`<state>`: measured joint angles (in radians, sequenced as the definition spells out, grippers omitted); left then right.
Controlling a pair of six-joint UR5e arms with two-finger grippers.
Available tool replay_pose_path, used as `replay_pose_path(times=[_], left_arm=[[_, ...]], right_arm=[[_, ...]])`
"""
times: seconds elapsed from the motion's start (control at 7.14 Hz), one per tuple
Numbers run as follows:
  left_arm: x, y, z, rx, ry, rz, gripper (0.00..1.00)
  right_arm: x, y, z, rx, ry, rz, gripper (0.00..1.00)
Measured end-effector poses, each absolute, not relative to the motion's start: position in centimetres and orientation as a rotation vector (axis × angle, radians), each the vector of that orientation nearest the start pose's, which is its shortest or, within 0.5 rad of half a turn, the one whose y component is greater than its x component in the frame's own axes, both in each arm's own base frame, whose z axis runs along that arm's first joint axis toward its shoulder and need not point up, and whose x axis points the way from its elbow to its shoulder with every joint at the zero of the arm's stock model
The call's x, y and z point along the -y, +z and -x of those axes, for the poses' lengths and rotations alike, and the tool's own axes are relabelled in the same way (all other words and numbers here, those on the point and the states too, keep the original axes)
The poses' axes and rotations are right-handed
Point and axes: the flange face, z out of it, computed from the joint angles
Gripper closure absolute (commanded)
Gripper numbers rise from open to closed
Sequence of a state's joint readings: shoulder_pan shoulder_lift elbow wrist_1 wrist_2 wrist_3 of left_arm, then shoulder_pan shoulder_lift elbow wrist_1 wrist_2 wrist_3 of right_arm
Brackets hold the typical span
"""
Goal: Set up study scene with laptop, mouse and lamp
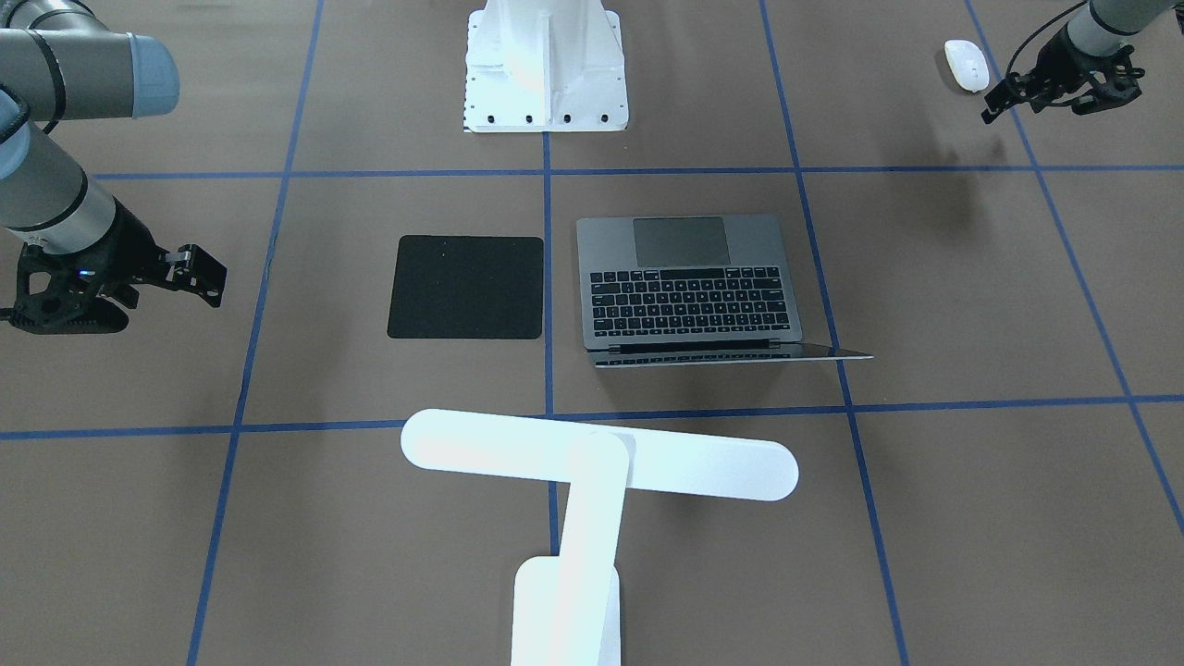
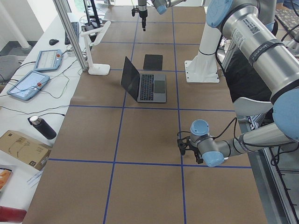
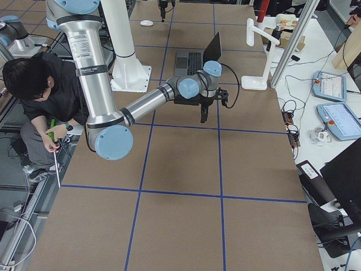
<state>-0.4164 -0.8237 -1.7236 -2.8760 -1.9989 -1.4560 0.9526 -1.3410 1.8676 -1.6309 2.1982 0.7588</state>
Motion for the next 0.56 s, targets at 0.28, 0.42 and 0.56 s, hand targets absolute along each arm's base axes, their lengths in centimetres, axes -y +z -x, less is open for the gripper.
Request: replay_pose_path(times=[0.28,0.42,0.56], left_arm=[[13.6,69.7,-12.2,-0.771,-0.083,0.274,0.00],[13.0,69.7,-12.8,-0.762,-0.059,0.303,0.00],[12.4,69.6,-13.3,-0.759,-0.033,0.322,0.00]], right_arm=[[50.0,40.4,26.3,0.760,-0.012,0.036,0.00],[50.0,40.4,26.3,0.757,-0.012,0.033,0.00],[50.0,40.4,26.4,0.756,-0.013,0.032,0.00]])
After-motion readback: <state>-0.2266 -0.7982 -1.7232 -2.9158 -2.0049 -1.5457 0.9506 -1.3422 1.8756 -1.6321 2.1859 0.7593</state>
